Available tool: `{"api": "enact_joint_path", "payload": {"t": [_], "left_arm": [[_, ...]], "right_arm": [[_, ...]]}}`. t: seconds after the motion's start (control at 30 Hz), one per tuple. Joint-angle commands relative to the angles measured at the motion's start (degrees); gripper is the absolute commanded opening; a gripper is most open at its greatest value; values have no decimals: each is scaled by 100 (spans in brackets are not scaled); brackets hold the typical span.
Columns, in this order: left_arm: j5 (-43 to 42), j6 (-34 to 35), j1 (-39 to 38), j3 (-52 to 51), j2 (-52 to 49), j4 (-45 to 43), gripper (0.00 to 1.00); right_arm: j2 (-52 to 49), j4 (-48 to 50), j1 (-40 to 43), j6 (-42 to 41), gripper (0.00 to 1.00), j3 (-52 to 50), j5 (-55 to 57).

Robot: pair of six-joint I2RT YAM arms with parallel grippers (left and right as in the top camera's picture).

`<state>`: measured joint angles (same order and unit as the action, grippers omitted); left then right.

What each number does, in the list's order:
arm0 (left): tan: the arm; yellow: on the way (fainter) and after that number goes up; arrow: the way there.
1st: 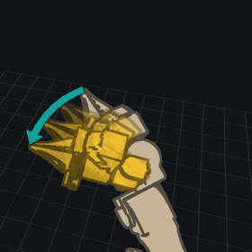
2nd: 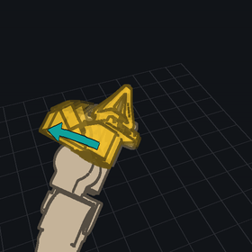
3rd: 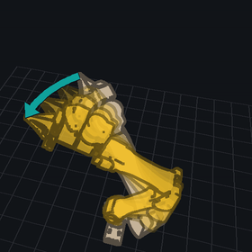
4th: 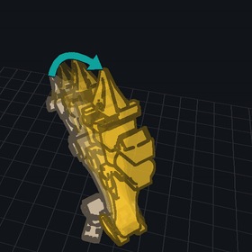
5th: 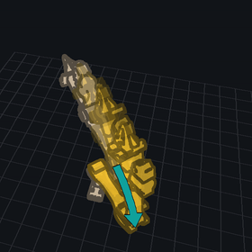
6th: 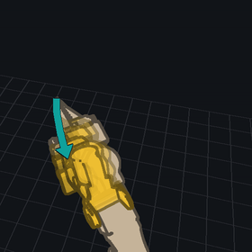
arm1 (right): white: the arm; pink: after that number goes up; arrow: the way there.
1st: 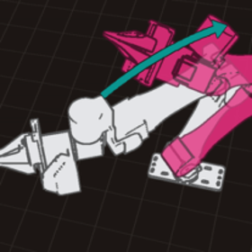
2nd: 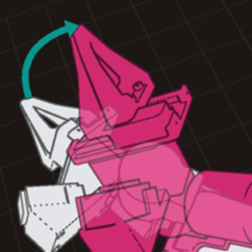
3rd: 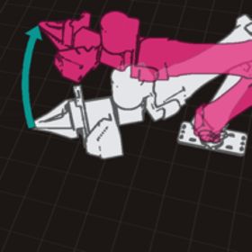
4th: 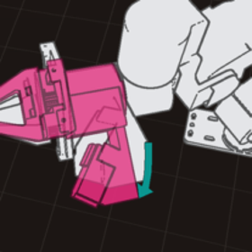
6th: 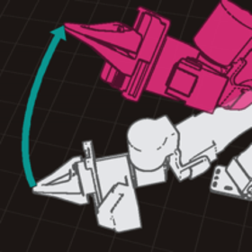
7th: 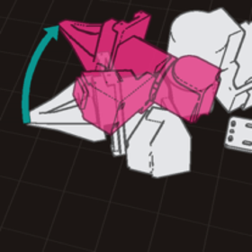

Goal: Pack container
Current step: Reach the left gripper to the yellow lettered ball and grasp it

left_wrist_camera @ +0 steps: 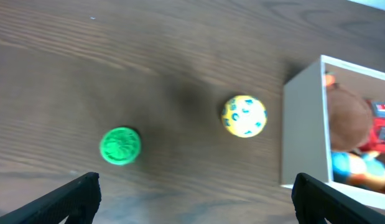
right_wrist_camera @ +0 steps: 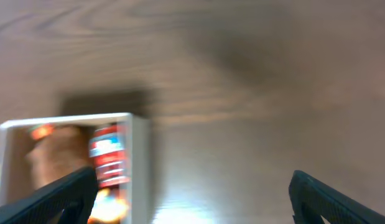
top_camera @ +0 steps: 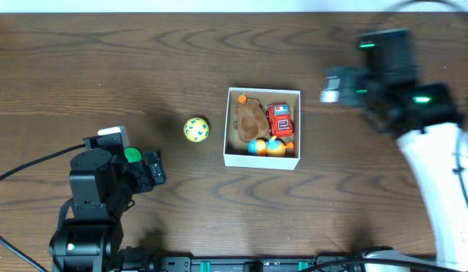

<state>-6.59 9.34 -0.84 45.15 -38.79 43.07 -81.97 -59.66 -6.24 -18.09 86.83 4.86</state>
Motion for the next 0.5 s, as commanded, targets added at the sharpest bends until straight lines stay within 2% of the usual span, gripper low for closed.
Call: {"api": "enact_joint_path", "payload": {"t": [0.0, 0.2, 0.33, 0.47], "left_arm": [[-350, 330, -55, 240, -448, -24, 98], [-234, 345, -649, 1368, -2455, 46, 98], [17, 350, -850, 2474, -3967, 295, 98], [2, 369, -852, 3051, -5099, 413, 98]], "right_arm": [[-168, -175, 791, 26, 99, -286, -664], [-315, -48, 1626, 295, 99, -1176, -813], [-354, 177, 1711, 306, 99, -1681, -813], [-354, 323, 1711, 317, 99, -1943, -813]]}}
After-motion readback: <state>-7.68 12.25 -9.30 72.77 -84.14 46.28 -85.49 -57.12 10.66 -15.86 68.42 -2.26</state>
